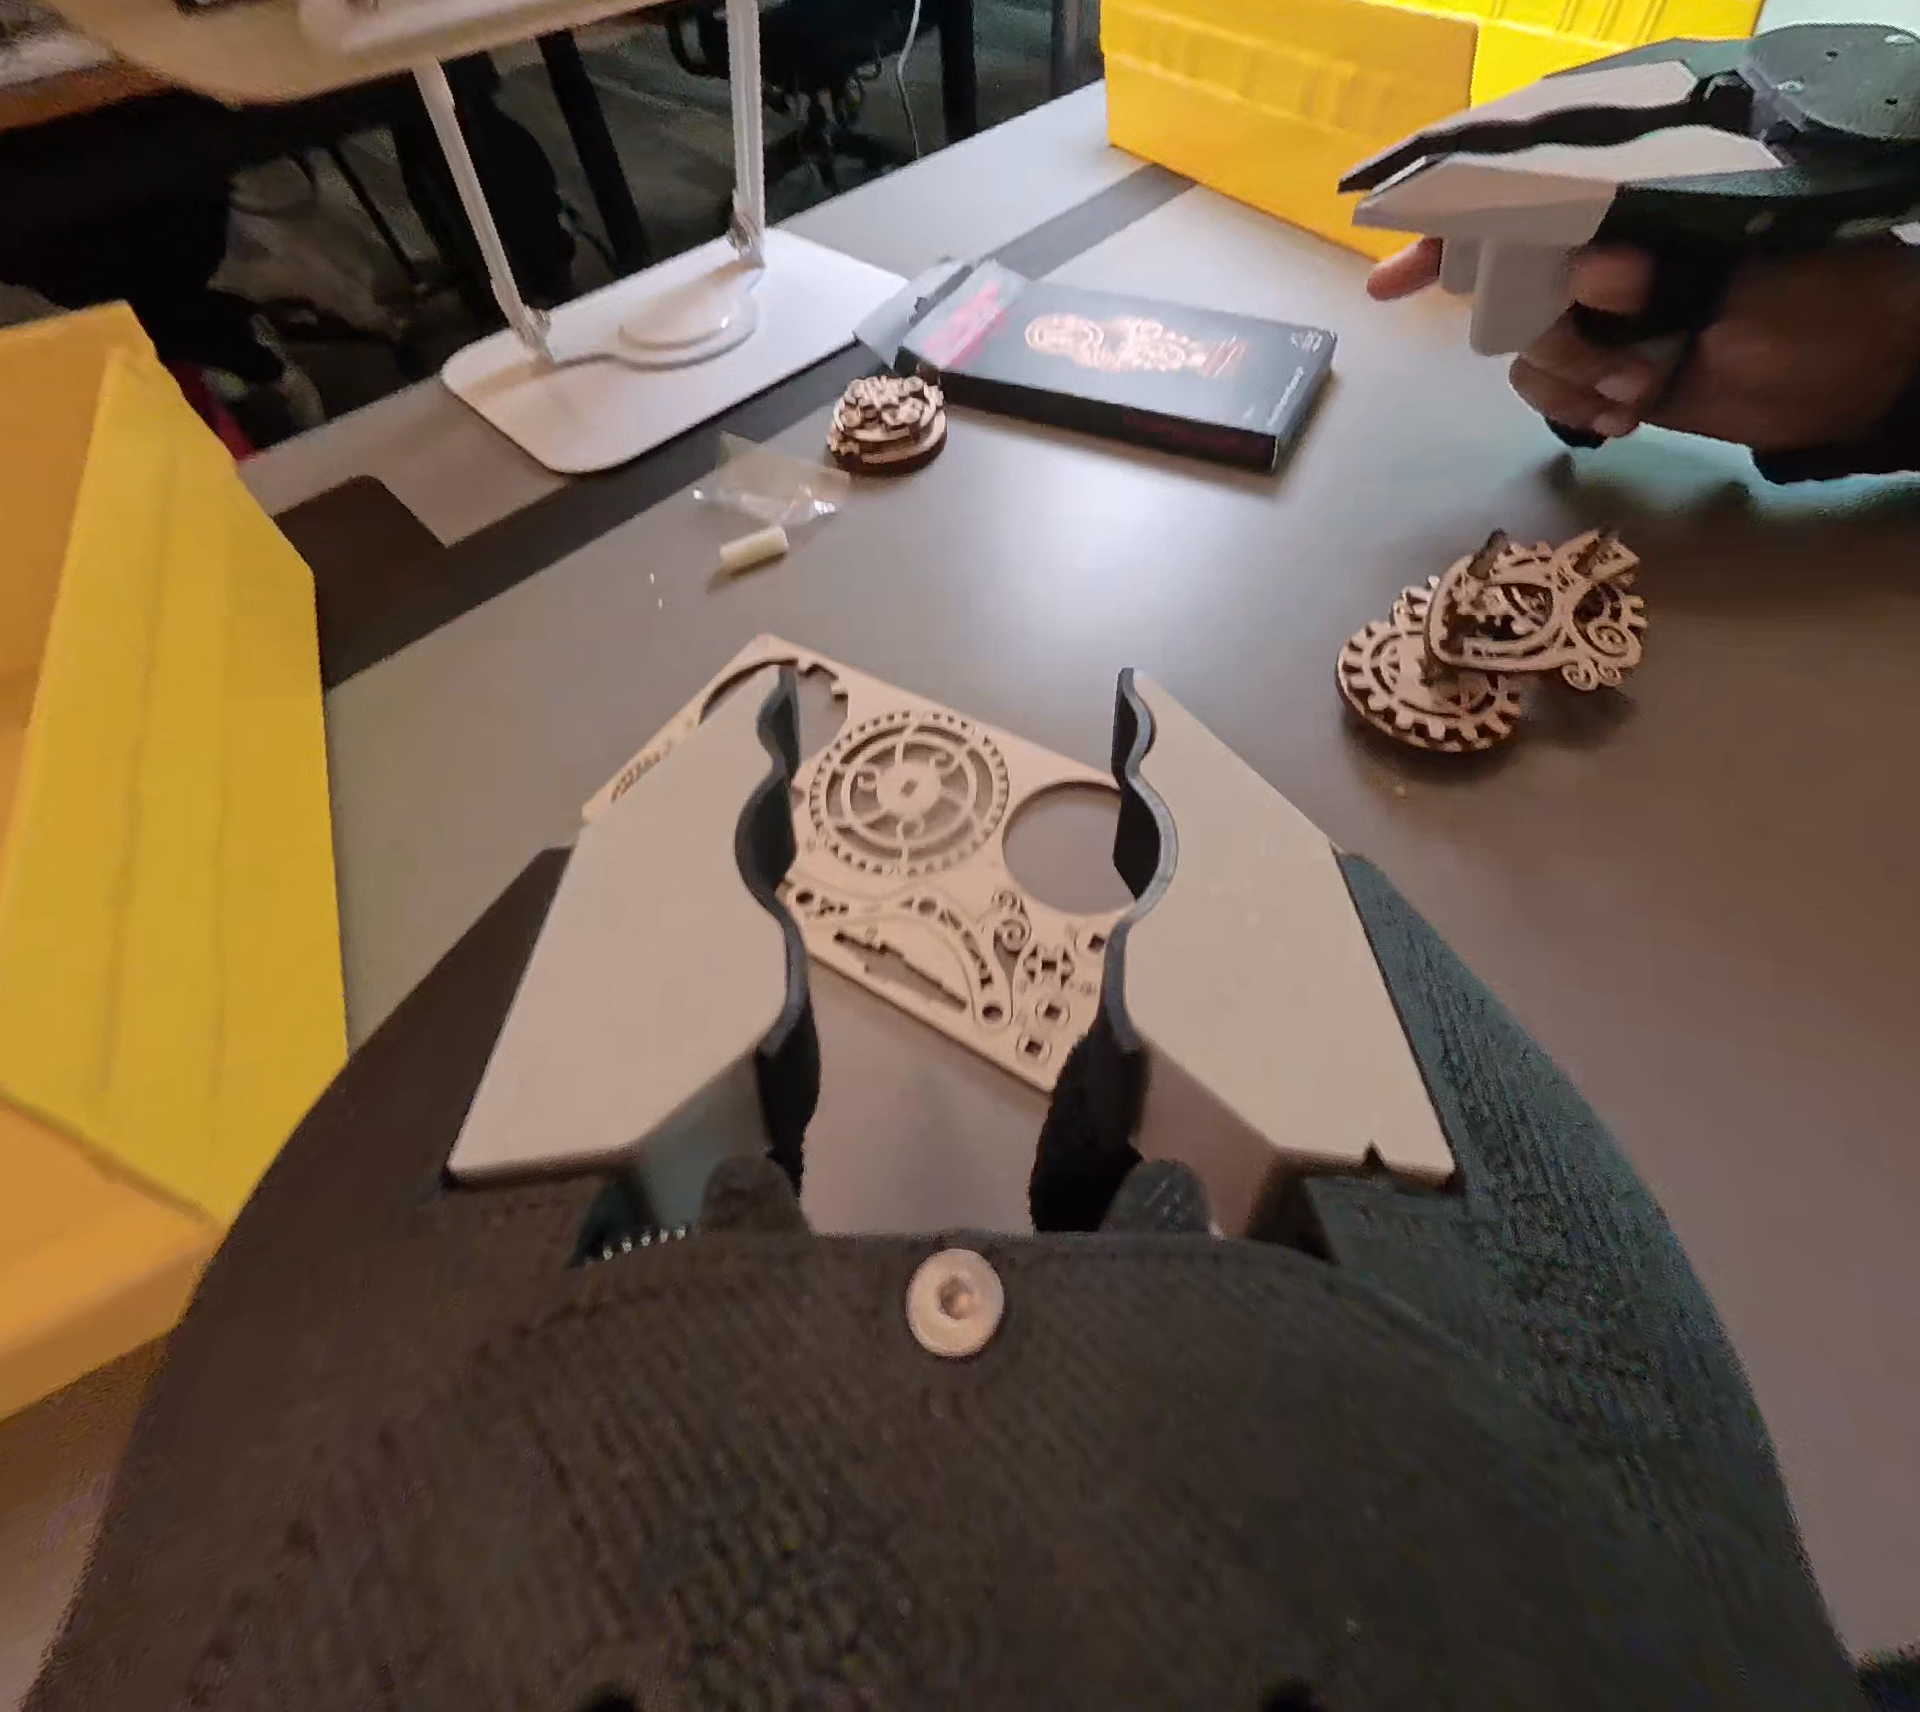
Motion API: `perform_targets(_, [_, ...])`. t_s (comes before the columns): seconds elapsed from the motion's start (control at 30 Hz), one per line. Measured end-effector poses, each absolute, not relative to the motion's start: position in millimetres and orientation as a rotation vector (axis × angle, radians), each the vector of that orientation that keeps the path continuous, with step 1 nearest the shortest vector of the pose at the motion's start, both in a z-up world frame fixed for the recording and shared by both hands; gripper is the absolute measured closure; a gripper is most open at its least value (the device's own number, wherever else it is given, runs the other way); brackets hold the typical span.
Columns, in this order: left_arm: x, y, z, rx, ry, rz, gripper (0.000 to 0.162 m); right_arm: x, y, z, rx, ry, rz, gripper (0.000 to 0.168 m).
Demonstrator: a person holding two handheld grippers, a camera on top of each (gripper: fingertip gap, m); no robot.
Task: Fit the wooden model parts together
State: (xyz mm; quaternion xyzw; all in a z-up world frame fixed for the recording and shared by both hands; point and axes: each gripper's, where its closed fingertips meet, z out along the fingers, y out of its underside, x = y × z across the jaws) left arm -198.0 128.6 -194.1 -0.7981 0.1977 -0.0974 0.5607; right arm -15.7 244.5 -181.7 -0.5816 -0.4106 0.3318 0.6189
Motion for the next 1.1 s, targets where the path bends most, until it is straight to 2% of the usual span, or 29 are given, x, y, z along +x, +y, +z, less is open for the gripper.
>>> perform_targets(0.3, [-202, 82, -254, -2.159, 0.683, -0.424, 0.098, -16, 245, -184, -1.345, -0.943, 0.762, 0.155])
perform_targets(0.47, [-199, 90, -285, -2.285, 0.821, -0.297, 0.093, -17, 245, -184, -1.341, -0.949, 0.746, 0.155])
perform_targets(0.57, [-197, 97, -284, -2.276, 0.837, -0.268, 0.103, -16, 244, -185, -1.332, -0.963, 0.714, 0.155])
perform_targets(0.7, [-190, 99, -274, -2.182, 0.922, -0.16, 0.125, -15, 243, -186, -1.328, -0.97, 0.705, 0.155])
perform_targets(0.87, [-158, 105, -280, -2.172, 1.081, -0.163, 0.128, -19, 241, -187, -1.32, -0.992, 0.697, 0.155])
perform_targets(1.1, [-148, 111, -285, -2.291, 1.037, -0.301, 0.15, -22, 233, -191, -1.298, -1.055, 0.652, 0.155])
